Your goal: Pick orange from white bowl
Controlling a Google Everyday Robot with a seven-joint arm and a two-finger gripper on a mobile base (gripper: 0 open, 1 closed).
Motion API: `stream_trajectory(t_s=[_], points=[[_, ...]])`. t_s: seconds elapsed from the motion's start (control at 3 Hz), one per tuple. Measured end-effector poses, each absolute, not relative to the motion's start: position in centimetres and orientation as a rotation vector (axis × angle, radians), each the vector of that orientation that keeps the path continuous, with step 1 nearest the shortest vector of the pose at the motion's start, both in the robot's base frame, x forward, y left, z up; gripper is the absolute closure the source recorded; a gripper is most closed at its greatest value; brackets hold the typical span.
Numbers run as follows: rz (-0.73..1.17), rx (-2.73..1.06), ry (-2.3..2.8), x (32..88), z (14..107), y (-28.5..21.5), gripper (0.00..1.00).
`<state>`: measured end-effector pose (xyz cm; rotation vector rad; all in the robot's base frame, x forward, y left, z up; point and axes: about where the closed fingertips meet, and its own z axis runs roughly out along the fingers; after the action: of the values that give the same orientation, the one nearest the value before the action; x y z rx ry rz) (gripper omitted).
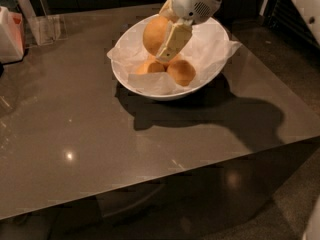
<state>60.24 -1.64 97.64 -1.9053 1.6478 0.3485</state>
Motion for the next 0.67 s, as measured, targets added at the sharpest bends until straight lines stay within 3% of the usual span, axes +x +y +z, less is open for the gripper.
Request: stream_trajectory(t_s=[0.67], points=[[0.508, -1.714, 1.452, 53.6, 99.4, -4.6, 1.00]])
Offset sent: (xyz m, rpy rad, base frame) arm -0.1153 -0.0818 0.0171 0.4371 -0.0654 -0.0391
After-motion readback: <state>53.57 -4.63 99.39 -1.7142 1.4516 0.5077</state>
